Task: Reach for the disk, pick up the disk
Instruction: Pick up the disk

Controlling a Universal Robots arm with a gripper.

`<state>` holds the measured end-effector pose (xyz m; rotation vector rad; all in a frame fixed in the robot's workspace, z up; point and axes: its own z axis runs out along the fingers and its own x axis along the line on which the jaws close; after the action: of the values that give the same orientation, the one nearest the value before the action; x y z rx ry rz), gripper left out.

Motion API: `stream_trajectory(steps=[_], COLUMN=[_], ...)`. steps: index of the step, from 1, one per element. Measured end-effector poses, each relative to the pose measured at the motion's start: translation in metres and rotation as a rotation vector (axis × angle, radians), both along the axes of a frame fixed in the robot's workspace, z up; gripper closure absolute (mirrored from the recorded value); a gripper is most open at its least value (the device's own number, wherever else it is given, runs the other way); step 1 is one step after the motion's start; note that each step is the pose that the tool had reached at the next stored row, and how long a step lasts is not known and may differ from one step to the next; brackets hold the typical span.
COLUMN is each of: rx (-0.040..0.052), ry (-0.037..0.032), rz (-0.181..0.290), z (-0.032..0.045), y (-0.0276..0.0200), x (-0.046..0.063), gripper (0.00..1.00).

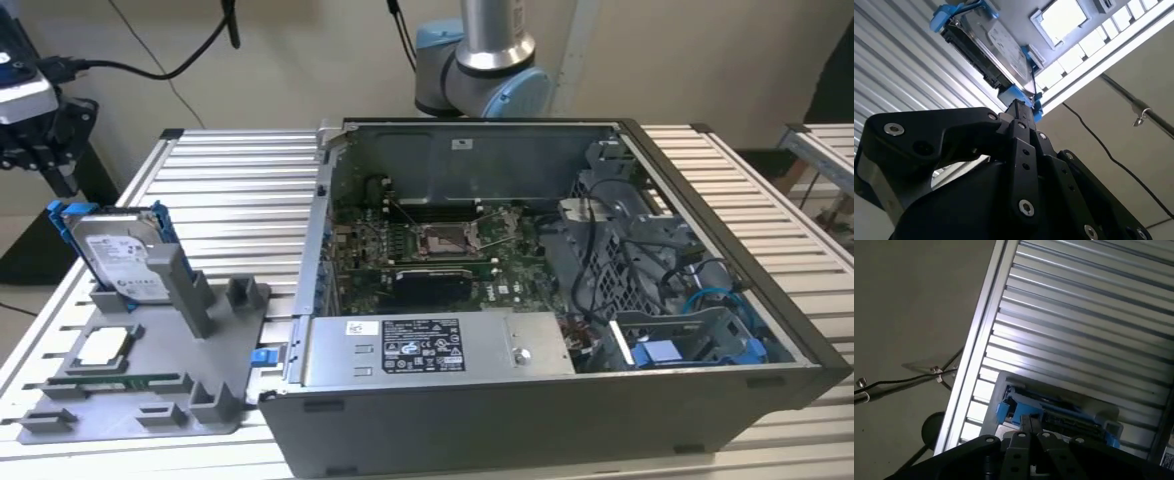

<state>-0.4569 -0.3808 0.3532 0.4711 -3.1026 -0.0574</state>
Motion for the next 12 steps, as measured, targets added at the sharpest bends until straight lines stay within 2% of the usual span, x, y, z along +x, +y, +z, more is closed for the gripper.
stream_trajectory(steps=[12], rx=[0.0001], ry=[-0.0010], rz=[0.124], z=[-0.0016], y=[-0.0008], x=[0.0012], gripper=[1.00])
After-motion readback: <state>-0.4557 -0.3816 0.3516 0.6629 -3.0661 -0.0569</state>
